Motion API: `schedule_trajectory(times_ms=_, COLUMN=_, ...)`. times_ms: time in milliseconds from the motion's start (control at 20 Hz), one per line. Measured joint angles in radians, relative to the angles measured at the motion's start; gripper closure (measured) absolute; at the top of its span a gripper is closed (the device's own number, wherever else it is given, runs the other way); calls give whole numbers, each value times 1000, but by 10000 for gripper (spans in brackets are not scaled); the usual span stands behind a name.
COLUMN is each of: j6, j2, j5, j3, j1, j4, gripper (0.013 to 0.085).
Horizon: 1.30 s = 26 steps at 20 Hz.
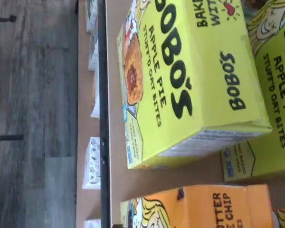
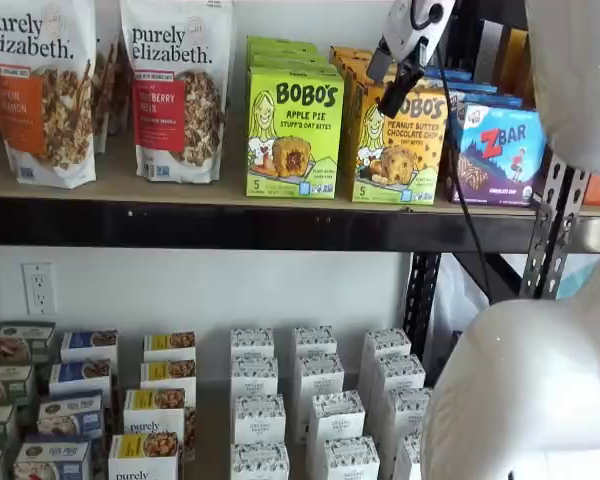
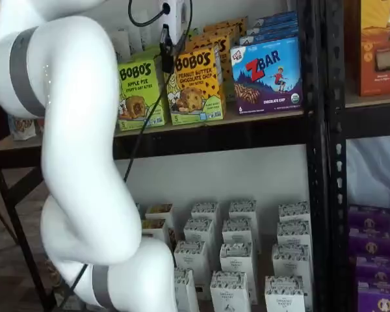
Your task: Pick up the orange box on the top shelf, the fifth box from the left
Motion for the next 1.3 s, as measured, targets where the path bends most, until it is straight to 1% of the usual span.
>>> schedule_trajectory(times_ms=100, j6=2, j2=-3, j5=-11, j3=8, j1=5, j4=-13, gripper=130)
schedule_trajectory(times_ms=350, j6=7, j2=3, j5=-9, j3=12, j1=19, j4=-51, gripper=130)
schedule_trajectory(times_ms=600, j6=13, j2=17, j5=17, j3=1, j1=29, j4=-83, gripper=130)
schedule_trajectory(times_ms=750, j6=16, j2=32, j5=47, j3=-15, j1=34, j4=-101, gripper=130)
schedule_trajectory(times_ms=900, j6=18, j2=44, j5=70, j3=-28, j1=36, j4=-108, gripper=130)
schedule_trajectory(times_ms=1300, j6=28, j2=55, j5=79, j3=-39, j1=47, j4=-120, gripper=130)
